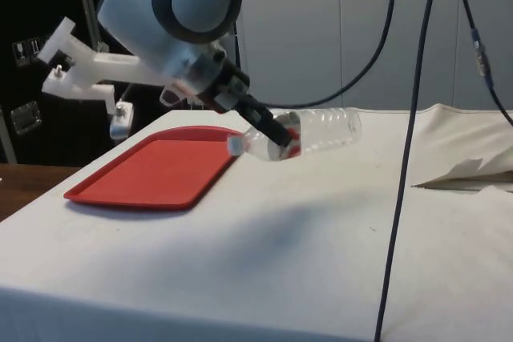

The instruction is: Place the bottle upright on the tray.

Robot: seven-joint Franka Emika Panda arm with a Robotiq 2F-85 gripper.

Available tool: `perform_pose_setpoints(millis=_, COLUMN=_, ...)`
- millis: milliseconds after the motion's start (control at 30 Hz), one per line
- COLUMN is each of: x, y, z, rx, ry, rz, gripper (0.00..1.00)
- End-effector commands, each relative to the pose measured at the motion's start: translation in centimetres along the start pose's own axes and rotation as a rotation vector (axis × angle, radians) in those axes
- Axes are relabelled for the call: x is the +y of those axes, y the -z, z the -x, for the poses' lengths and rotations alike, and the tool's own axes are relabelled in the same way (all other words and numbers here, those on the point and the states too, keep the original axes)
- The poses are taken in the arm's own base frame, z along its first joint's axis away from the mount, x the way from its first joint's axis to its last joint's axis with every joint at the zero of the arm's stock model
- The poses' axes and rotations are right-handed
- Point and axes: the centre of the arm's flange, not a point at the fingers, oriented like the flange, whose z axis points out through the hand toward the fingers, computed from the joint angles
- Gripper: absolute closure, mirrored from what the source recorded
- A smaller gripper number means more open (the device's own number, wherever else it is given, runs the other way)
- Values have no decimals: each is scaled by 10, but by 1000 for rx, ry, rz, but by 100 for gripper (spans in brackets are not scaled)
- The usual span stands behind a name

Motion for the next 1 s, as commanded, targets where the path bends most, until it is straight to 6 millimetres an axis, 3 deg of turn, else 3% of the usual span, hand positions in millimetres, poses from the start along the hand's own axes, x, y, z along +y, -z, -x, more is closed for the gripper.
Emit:
perform_pose_setpoints(millis=0, x=0, y=5, z=5, rx=8, ry=-1, rz=-2, gripper=67)
perform_pose_setpoints(millis=333, x=2, y=25, z=18, rx=48, ry=-9, rz=3, gripper=67)
perform_pose_setpoints(millis=967, x=15, y=55, z=22, rx=137, ry=-38, rz=9, gripper=67)
